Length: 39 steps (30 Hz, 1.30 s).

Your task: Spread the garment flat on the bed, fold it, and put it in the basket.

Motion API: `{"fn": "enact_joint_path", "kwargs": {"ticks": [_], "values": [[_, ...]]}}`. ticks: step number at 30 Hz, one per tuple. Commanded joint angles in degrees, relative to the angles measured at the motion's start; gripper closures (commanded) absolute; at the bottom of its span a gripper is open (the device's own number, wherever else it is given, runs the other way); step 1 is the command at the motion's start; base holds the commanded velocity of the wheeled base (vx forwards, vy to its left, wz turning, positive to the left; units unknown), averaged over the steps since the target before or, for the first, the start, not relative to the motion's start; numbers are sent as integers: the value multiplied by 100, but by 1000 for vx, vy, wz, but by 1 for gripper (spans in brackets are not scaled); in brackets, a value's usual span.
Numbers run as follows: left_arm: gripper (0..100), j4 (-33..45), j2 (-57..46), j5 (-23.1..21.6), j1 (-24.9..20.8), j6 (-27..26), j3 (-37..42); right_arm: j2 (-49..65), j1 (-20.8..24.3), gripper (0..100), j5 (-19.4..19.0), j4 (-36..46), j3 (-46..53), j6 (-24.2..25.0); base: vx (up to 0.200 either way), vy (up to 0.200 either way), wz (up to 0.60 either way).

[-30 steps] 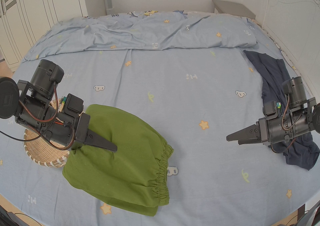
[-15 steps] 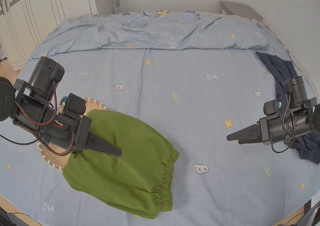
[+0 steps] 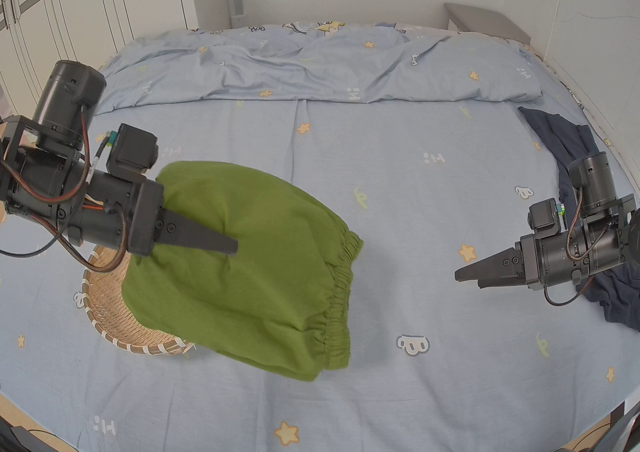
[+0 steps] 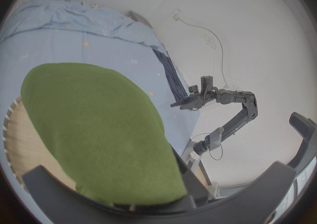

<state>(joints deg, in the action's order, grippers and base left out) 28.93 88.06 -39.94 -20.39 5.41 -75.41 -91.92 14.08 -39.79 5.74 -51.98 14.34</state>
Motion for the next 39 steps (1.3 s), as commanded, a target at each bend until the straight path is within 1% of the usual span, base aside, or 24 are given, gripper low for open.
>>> {"fn": "enact_joint_path", "kwargs": {"ticks": [1, 2, 3, 4, 7, 8, 9, 11, 12, 13, 15, 16, 18, 22, 23, 26, 33, 39], "values": [[100, -168, -264, 30, 326, -84, -26, 16, -11, 0, -2, -3, -5, -1, 0, 0, 0], [100, -397, -431, 12, 537, -67, 9, 42, -19, 0, -2, -3, -5, -1, 0, 0, 0], [100, -423, -457, 3, 572, -58, 9, 42, -28, 0, -2, -3, -5, -1, 0, 0, 0], [100, -564, -597, -32, 783, -5, 9, 34, -28, 0, -2, -12, -5, -1, 0, 0, 0], [100, -696, -773, -76, 1187, -5, 18, 42, -37, 0, 6, -12, -5, -1, 0, 0, 0], [100, -704, -782, -76, 1213, -5, 18, 42, -28, 0, 6, -12, 4, -1, 0, 0, 0], [100, -766, -826, -84, 1380, -5, 18, 51, -28, 0, 6, -12, 4, -1, 0, 0, 0], [100, -819, -808, -93, 1565, -5, 35, 60, -28, 0, -2, -12, 4, -1, 0, 0, 0], [100, -819, -808, -93, 1565, -5, 35, 60, -28, 0, -2, -12, 4, -1, 0, 0, 0], [100, -880, -782, -93, 1741, -5, 62, 104, -28, 0, -2, -12, 4, -1, 0, 0, 0], [100, -880, -773, -93, 1749, -5, 62, 104, -28, 0, -2, -12, 4, -1, 0, 0, 0], [100, -915, -448, -155, 1952, 30, 70, 139, -2, 0, -2, -3, 13, -1, 0, 0, 0], [100, -906, -105, -234, 2127, 48, 70, 165, 7, 0, -2, -3, 21, -1, 0, 0, 0], [100, -863, 369, -278, 2584, 48, 141, 183, 16, 0, -2, -3, 30, -1, 0, 0, 0], [100, -863, 413, -278, 2628, 48, 167, 192, 16, 0, -2, -3, 30, -1, 0, 0, 0], [100, -898, 607, -278, 2997, 48, 448, 297, 25, 0, -2, 6, 39, -1, 0, 0, 0], [100, -863, 800, -295, 3472, 4, 844, 473, 112, 0, -2, 15, 74, -1, 0, 0, 0], [100, -792, 1081, -181, 3481, 21, 941, 491, 174, 0, -2, 15, 109, -1, 0, 0, 0]]}}
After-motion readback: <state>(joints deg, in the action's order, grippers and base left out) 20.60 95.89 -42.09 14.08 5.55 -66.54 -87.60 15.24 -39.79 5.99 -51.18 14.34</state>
